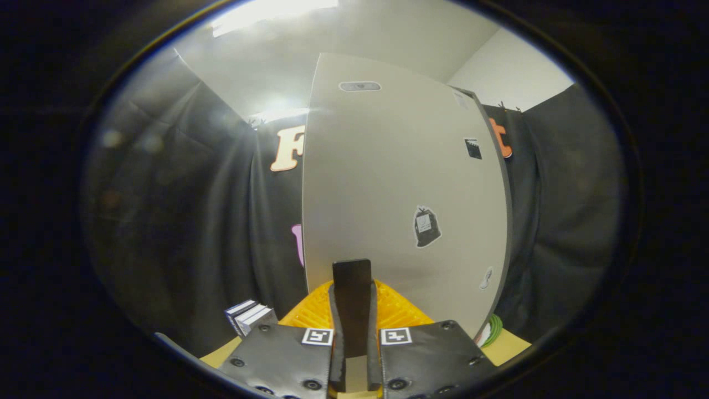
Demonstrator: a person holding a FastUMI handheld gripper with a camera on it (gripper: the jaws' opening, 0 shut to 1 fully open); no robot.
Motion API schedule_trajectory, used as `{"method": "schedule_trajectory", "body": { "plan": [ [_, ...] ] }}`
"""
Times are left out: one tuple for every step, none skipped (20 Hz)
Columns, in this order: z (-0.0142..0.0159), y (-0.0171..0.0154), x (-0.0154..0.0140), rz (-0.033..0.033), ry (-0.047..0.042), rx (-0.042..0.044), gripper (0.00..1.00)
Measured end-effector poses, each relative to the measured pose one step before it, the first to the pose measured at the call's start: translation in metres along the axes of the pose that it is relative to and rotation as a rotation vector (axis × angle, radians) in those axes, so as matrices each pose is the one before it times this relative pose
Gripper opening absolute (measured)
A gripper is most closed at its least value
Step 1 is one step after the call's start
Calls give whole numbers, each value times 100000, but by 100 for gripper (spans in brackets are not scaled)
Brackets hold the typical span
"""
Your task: Open the shoe cabinet door, grab the shoes and put them into the shoe cabinet, then close the shoe cabinet door.
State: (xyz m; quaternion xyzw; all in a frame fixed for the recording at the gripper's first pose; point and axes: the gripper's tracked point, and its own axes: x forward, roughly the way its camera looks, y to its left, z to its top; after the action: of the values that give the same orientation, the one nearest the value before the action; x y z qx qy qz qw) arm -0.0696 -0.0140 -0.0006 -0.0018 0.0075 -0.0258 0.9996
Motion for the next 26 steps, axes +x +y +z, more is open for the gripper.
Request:
{"method": "schedule_trajectory", "body": {
  "plan": [
    [92,-285,-351,568,400,269,17],
    [77,-231,-264,649,74,-34,17],
    [117,-233,-339,940,-99,-152,17],
    [177,-252,-433,1098,-289,-161,17],
    [22,-294,-443,1253,-123,-159,16],
    [100,-246,-548,1467,102,-183,16],
    [-44,-149,-420,1643,209,-286,16],
    [86,-249,-383,1642,238,-107,16],
    [120,-262,-616,1629,363,-24,16],
    [186,-402,-791,1519,101,356,17],
    [-81,-574,-983,1452,193,234,16],
    [79,-521,-878,1285,224,38,16],
    [67,-547,-686,1024,248,-161,17],
    [132,-515,-719,765,99,-233,17],
    [98,-575,-720,673,-156,48,17],
    [102,-546,-659,562,168,191,16],
    [2,-553,-698,346,-17,113,16],
    [168,-804,-714,60,4,128,16],
    [-20,-688,-843,-313,-235,20,16],
    [146,-756,-848,-783,-335,-404,16],
    [123,-806,-893,-1286,-491,-797,16],
    [84,-910,-733,-1804,-509,-1212,16],
    [104,-956,-767,-1775,-519,-933,15],
    [33,-946,-555,-1336,-1,26,15],
    [-100,-894,-408,-1165,389,732,14],
    [-212,-1071,-402,-1094,735,1403,14]
  ]
}}
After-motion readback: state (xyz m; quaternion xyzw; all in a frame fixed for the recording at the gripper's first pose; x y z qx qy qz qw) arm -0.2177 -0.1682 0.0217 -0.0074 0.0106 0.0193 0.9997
